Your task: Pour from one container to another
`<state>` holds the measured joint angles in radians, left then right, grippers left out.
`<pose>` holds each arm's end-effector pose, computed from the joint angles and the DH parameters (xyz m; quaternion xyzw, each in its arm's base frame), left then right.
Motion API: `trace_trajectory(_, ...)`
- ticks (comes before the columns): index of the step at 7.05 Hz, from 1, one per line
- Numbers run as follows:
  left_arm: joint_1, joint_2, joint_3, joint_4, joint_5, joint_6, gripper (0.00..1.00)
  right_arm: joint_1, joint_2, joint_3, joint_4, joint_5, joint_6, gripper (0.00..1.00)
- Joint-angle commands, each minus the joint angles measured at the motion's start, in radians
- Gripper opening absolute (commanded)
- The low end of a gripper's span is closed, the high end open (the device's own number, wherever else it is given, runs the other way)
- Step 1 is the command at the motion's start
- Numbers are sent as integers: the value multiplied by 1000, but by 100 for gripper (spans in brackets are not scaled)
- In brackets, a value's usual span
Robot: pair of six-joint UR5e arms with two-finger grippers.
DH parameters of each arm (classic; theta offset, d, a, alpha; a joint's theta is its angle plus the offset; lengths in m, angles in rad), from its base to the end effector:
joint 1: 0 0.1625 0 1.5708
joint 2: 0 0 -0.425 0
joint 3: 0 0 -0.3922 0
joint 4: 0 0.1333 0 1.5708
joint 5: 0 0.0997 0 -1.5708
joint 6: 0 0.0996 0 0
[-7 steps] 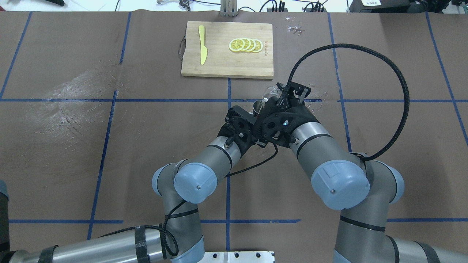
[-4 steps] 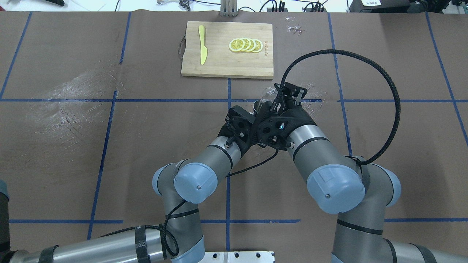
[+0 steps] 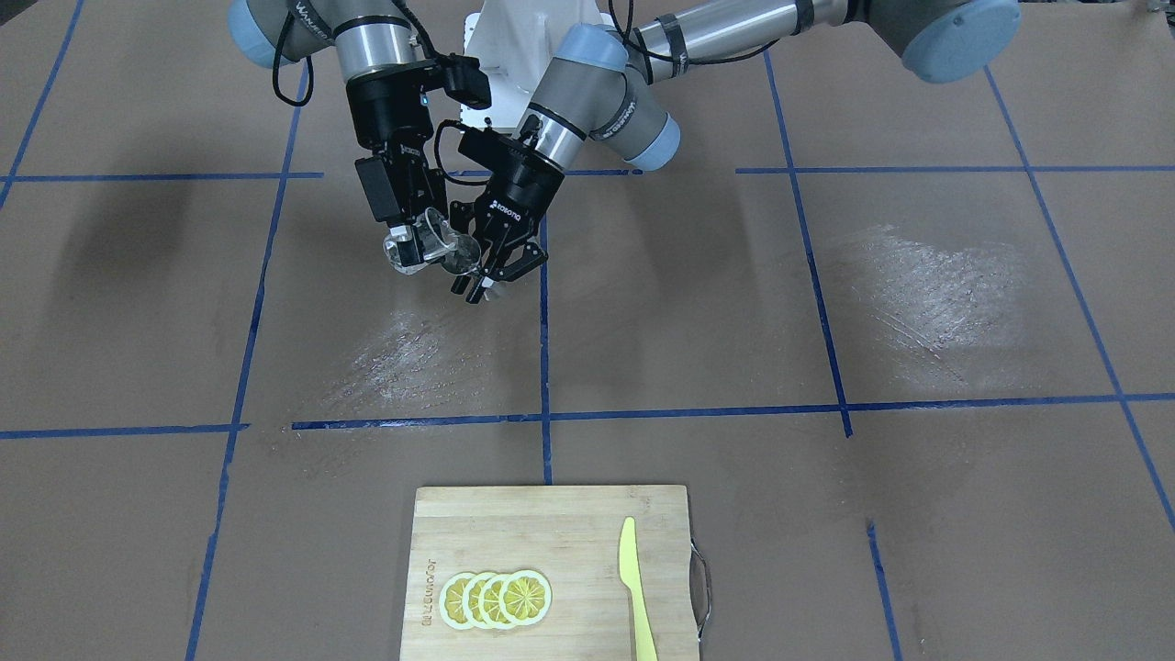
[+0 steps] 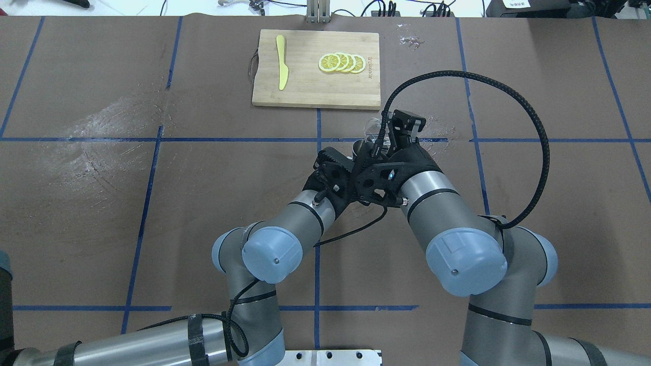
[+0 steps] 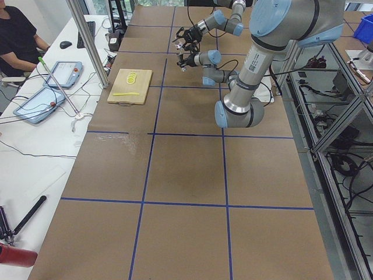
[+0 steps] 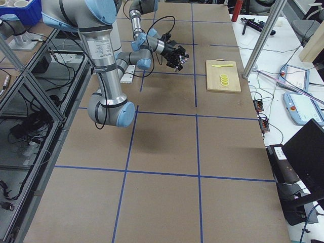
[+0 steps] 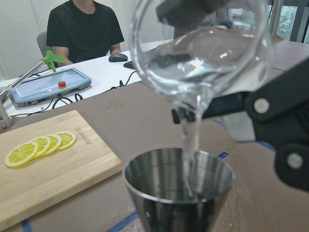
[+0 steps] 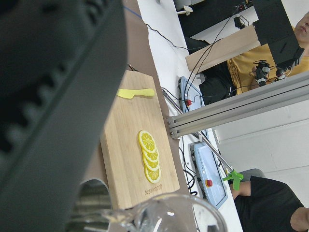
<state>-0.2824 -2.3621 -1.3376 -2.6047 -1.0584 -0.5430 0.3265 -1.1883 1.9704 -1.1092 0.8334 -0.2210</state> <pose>0.6404 -0.3755 0.1520 0.5617 0.4401 0.0778 0.6962 -0.4460 -0.3625 0.2097 0.6172 -0.0106 -0.3510 0.7041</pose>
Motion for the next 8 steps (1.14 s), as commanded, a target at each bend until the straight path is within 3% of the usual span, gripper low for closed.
trace_trajectory(1, 0, 0, 0, 0, 0, 0, 0, 0, 1, -1, -9, -14, -20, 0)
trace_trajectory(8, 0, 0, 5, 0, 0, 0, 0, 2, 18, 21, -52, -43, -67, 0)
